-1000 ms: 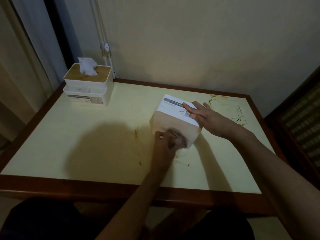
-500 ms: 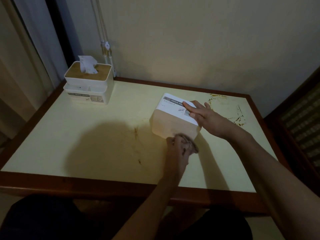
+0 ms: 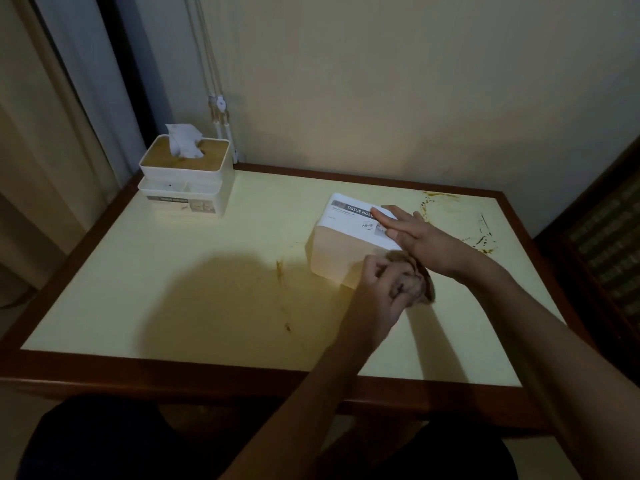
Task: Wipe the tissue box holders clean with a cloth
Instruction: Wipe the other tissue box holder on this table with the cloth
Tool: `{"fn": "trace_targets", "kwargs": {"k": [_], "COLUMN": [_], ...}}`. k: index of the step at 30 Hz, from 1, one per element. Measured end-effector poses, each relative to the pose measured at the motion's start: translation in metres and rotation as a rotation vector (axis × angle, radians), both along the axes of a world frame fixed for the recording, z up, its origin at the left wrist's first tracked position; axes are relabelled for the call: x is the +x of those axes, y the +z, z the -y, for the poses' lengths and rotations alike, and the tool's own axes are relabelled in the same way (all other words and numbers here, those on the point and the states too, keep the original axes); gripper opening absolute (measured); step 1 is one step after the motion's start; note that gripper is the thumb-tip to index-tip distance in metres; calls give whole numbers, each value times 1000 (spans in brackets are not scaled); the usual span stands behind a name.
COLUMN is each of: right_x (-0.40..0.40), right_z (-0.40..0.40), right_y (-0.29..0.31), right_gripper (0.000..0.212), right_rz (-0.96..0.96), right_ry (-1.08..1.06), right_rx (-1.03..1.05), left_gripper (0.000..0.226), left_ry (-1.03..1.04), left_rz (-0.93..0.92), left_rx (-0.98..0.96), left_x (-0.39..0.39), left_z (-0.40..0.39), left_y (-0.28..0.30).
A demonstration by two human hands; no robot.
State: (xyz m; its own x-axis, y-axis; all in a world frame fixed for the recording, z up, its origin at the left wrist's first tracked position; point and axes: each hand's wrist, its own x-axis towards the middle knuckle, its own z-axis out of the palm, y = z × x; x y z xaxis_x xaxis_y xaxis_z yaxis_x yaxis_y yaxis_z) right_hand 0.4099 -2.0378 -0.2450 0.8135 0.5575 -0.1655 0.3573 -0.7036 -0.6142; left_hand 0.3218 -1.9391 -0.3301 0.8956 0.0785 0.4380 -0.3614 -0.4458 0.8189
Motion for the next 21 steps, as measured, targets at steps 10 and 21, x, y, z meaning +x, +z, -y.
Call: {"fn": "trace_targets", "kwargs": {"k": [10,21], "right_x": [1,-7], "right_z": [2,9], "right_y": [-5,-18], "right_gripper": [44,78], "right_rz": [26,-110], "right_ry": [-12,-497], "right_rx": [-22,129], "left_gripper": [20,61], "left_ry": [301,99], "left_rz": [-208,-579], "left_rx": [400,-13], "left_x": [6,63], "left_z": [-178,-135], "left_y": [-12,66]}}
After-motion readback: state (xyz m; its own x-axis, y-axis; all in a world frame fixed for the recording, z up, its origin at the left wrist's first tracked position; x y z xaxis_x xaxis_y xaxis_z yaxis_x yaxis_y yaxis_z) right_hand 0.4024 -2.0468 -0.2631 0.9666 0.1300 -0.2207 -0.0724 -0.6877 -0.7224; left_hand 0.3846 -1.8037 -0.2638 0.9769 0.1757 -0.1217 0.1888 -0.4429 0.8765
